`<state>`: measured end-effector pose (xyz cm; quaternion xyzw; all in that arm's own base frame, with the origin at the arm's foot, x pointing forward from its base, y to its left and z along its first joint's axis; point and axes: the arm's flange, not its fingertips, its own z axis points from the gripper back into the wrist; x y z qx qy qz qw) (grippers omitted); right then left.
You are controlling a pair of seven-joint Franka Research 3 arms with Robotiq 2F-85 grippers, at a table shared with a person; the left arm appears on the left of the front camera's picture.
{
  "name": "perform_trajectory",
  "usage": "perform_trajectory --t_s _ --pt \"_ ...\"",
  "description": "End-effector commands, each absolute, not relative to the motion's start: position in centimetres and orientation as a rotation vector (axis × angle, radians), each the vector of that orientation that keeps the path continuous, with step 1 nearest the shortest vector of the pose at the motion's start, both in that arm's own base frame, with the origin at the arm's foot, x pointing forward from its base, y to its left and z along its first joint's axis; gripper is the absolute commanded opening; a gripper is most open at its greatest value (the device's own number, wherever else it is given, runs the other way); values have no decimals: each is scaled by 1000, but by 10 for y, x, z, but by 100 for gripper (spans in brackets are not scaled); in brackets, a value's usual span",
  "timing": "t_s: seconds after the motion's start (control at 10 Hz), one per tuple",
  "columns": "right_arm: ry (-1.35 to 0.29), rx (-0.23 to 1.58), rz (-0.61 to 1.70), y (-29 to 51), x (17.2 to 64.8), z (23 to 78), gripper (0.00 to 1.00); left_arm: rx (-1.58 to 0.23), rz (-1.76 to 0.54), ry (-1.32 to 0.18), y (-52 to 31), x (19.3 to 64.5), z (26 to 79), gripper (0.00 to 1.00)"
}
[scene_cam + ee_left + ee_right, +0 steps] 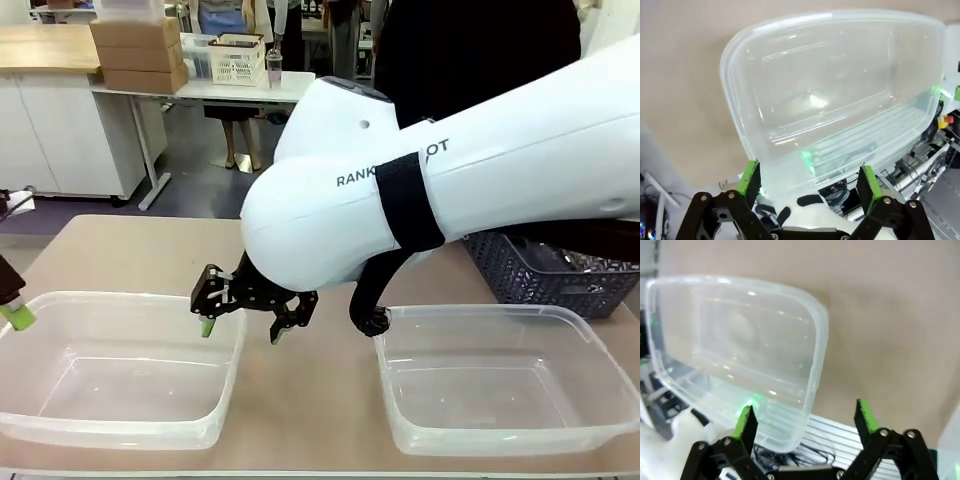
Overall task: Sort the waste into each basket.
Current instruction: Pick up the Organizing box on the left side of the table and lift it.
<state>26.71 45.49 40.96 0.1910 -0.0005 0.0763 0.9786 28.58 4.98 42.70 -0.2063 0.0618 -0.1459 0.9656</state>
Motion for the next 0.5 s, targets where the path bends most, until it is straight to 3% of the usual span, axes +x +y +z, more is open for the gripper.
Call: perform_trajectory --t_s 0.0,0.4 --pt "14 303 78 476 263 403 100 -287 -369 187 40 286 421 100" --pt "57 168 -33 509 271 367 100 -202 -237 277 20 287 353 100"
